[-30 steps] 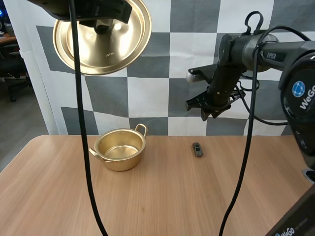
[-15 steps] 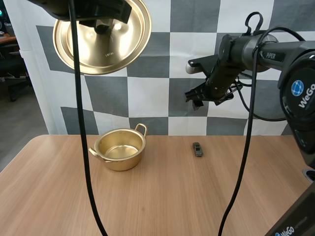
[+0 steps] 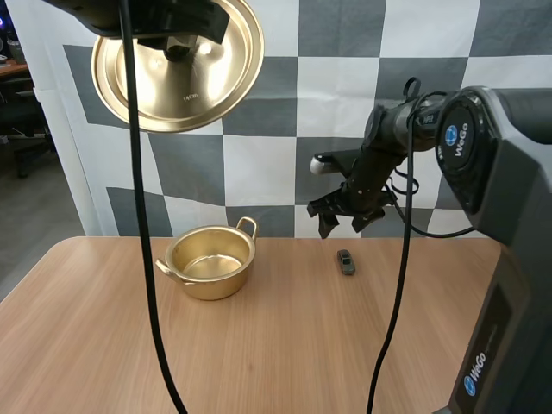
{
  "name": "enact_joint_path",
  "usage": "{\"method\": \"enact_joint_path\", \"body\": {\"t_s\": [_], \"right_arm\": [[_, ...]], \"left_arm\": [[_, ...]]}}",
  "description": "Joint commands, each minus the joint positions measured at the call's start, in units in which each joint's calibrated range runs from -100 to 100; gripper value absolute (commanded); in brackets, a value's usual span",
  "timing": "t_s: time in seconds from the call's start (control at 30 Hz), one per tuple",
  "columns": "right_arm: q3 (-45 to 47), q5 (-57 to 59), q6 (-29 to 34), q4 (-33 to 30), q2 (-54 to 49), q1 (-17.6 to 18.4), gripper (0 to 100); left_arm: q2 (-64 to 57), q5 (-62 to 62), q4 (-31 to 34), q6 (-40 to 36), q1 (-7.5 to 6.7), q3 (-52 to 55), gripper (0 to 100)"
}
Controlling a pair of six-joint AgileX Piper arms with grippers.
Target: Open the pot, put the car inside, and close it
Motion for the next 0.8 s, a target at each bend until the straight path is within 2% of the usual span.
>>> {"method": "enact_joint_path", "body": {"t_s": [0.0, 0.27, 0.6, 0.77], "right_arm": [[0.0, 0.0, 0.0, 0.0, 2.1, 0.0, 100], [0.0, -2.0, 0.0, -0.9, 6.2, -0.1, 100], [0.0, -7.0, 0.0, -1.7, 6.2, -3.2, 100], [0.0, -6.9, 0.0, -1.6, 6.8, -3.3, 100]], "left_arm": [[0.0, 0.1, 0.3, 0.0, 0.00, 0.0, 0], [0.0, 0.1, 0.4, 0.0, 0.00, 0.0, 0], [0.0, 0.1, 0.4, 0.0, 0.00, 0.0, 0], [0.0, 0.1, 0.4, 0.0, 0.00, 0.0, 0]]}}
